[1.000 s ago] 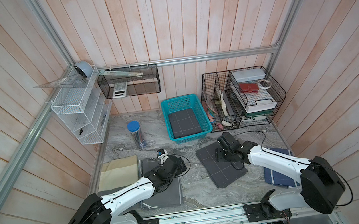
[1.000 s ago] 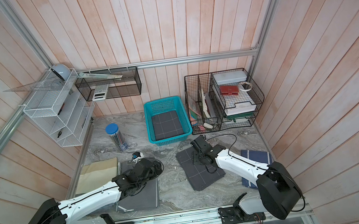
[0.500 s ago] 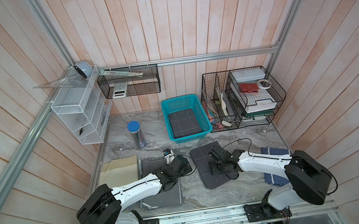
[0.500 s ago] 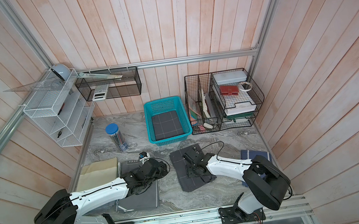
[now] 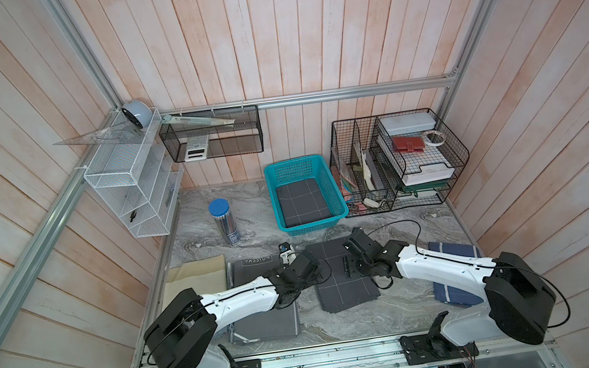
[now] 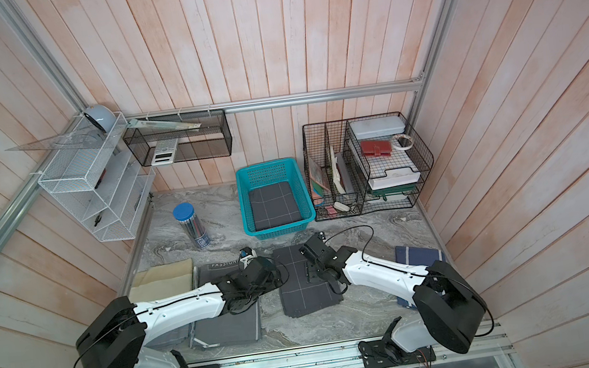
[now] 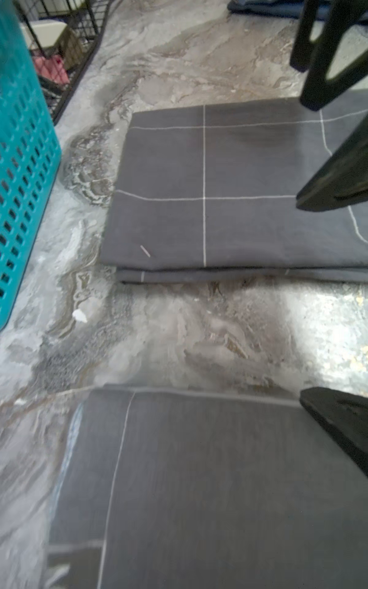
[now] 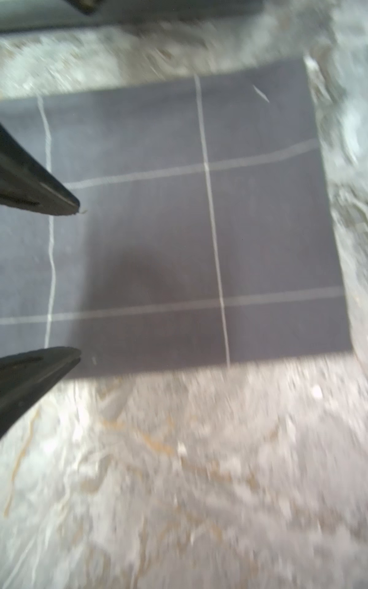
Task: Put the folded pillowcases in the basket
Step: Move the pillowcase to the center of the board.
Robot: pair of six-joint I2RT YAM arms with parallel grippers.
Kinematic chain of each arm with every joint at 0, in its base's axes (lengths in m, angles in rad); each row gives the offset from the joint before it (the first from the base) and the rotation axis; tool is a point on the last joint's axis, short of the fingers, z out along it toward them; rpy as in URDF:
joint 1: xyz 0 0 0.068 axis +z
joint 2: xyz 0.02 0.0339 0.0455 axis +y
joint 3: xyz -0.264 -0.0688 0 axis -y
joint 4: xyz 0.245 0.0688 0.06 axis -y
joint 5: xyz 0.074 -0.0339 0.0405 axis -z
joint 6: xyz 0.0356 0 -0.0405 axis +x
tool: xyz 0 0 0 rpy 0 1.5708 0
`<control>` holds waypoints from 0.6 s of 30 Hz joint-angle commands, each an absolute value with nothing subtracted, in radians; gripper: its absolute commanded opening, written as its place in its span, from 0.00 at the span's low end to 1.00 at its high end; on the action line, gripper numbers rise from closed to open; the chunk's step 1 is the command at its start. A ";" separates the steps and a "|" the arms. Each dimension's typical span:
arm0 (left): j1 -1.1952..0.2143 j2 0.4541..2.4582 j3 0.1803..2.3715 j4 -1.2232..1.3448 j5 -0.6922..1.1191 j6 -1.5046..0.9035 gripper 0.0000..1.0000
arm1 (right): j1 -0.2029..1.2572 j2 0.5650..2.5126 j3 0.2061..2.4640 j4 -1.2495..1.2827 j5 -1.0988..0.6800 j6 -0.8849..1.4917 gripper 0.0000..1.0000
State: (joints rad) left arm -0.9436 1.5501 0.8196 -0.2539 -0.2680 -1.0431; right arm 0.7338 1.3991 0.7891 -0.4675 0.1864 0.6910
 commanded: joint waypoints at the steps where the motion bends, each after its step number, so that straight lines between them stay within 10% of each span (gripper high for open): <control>1: -0.955 1.610 0.876 -0.266 -0.237 -1.022 0.89 | 0.688 1.404 0.753 -0.491 0.182 0.661 0.72; 18: -0.880 1.671 0.828 -0.218 -0.197 -1.065 0.74 | 0.854 1.430 0.707 -0.477 0.048 0.733 0.71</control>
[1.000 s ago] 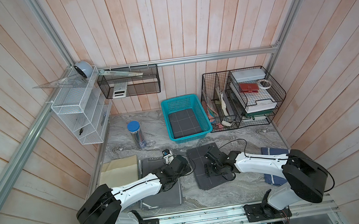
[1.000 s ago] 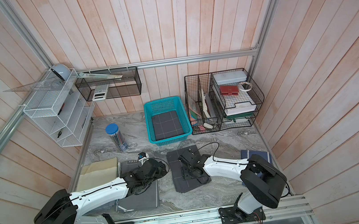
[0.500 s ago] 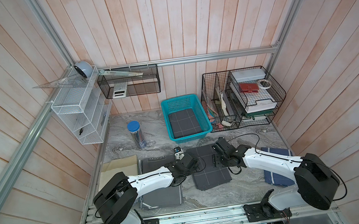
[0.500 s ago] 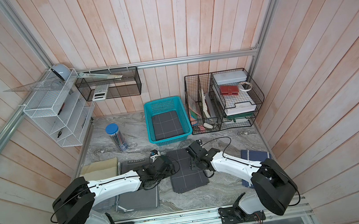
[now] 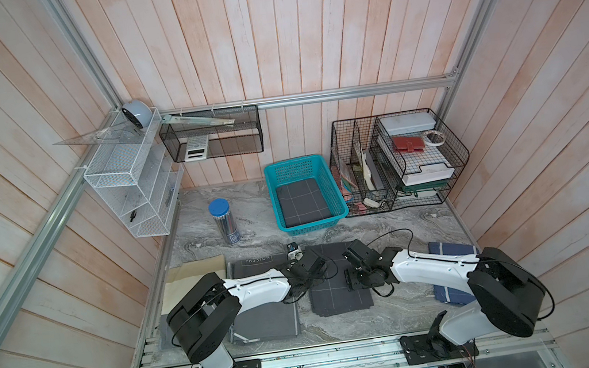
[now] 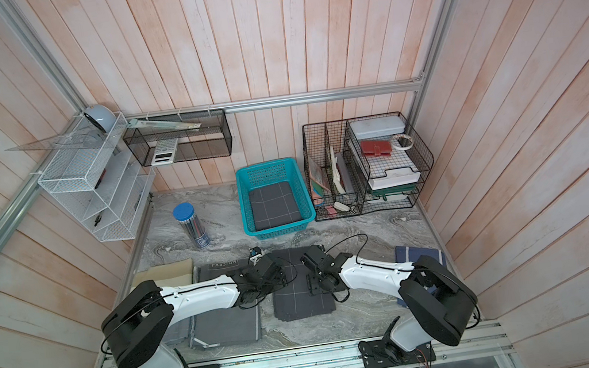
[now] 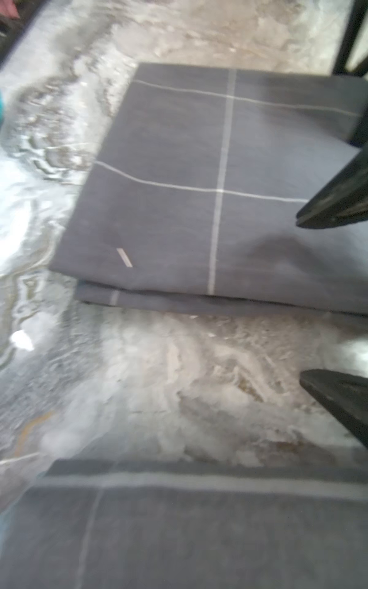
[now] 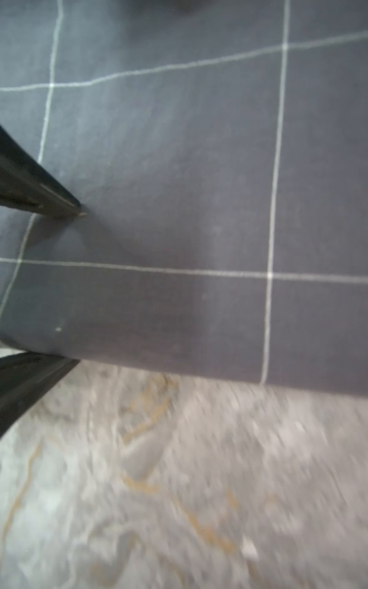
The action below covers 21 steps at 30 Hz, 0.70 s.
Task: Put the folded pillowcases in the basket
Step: Move the pillowcase to the center of the board.
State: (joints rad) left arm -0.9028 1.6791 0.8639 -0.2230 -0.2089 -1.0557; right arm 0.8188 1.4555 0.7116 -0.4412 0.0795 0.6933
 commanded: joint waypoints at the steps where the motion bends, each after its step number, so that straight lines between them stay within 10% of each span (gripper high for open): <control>1: -0.874 1.668 0.825 -0.220 -0.197 -1.063 0.74 | 0.856 1.415 0.708 -0.487 0.056 0.735 0.71; 7: -0.870 1.676 0.829 -0.221 -0.189 -1.048 0.67 | 0.810 1.281 0.684 -0.528 0.213 0.766 0.71; 21: -0.899 1.735 0.879 -0.230 -0.159 -1.032 0.60 | 0.660 1.409 0.630 -0.315 -0.063 0.722 0.66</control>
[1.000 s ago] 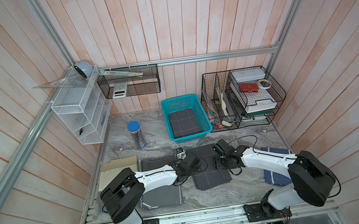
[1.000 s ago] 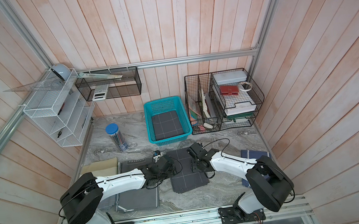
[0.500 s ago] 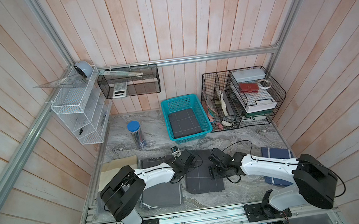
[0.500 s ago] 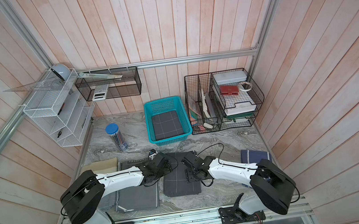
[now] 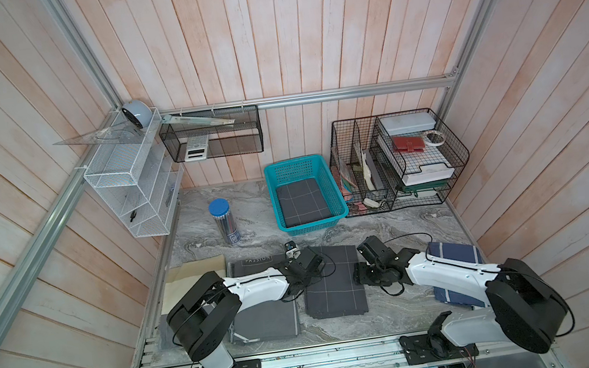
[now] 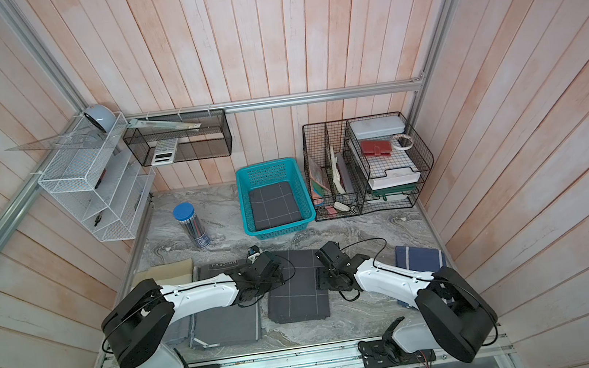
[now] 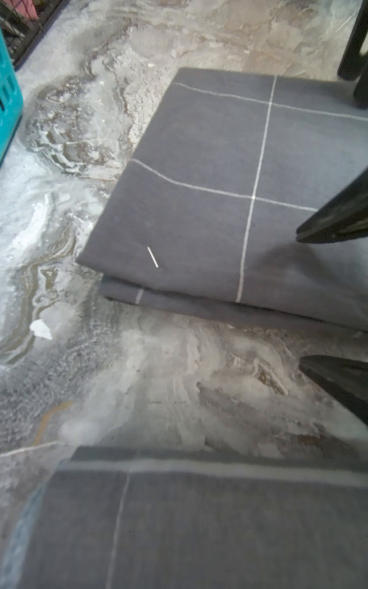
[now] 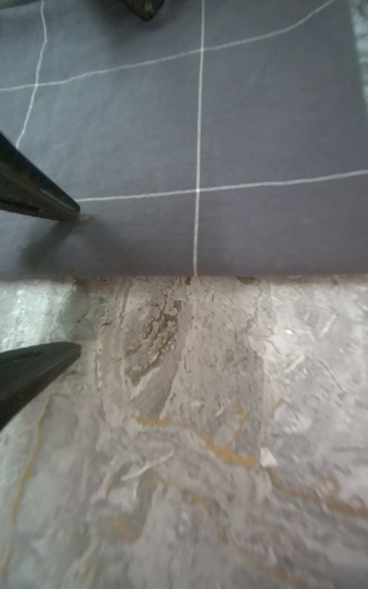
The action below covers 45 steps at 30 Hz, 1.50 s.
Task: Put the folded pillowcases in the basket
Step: Move the pillowcase to the center of the board, then pick up the pillowcase at the center of the board.
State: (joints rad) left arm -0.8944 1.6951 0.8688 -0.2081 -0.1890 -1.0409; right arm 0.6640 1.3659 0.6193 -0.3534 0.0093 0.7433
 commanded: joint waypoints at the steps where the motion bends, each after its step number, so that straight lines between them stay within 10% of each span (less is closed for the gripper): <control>1: -0.899 1.737 0.880 -0.229 -0.157 -1.032 0.60 | 0.661 1.422 0.627 -0.304 -0.069 0.725 0.65; 27: -0.947 1.645 0.880 -0.199 -0.173 -1.011 0.00 | 0.767 1.382 0.717 -0.413 0.043 0.735 0.07; 45: -0.943 1.286 0.915 -0.349 -0.449 -0.964 0.00 | 0.792 1.181 0.963 -0.543 0.158 0.621 0.00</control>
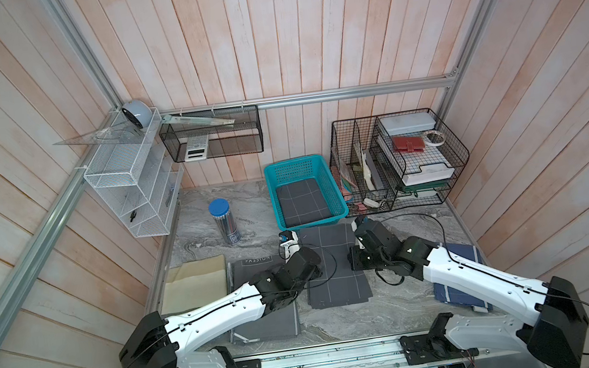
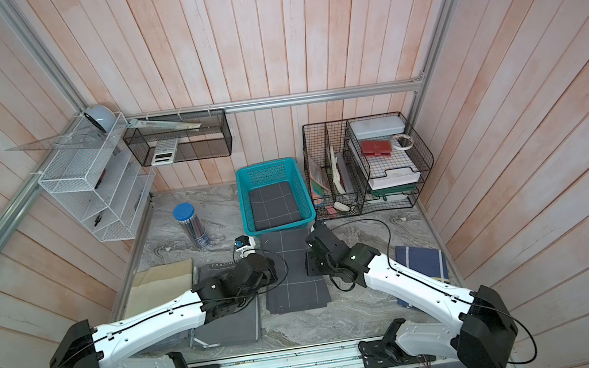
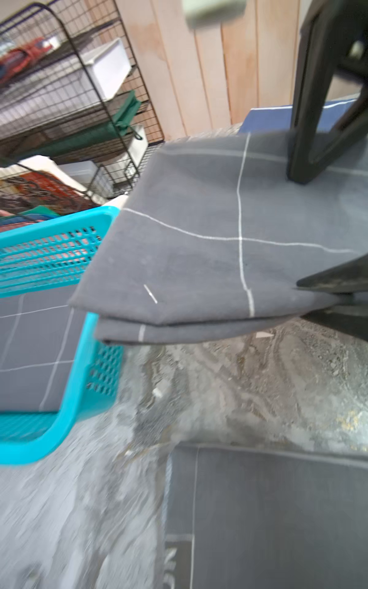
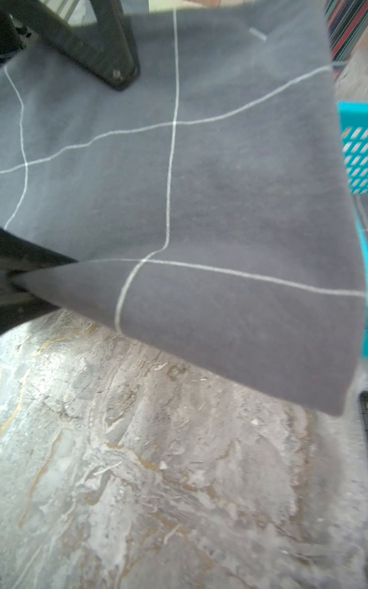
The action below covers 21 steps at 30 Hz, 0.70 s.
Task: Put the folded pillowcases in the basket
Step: Pick up the pillowcase at the center of the board.
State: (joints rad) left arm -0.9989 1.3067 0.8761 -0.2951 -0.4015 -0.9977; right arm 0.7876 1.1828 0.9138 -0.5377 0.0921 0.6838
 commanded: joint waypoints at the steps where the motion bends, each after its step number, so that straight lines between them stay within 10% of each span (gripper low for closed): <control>1: -0.925 1.282 0.926 -0.352 -0.441 -0.961 0.00 | 0.791 1.185 0.974 -0.519 0.178 0.614 0.00; 21: -0.615 1.692 1.583 -0.565 -0.382 -0.737 0.00 | 0.554 1.816 1.750 -0.526 0.030 0.385 0.00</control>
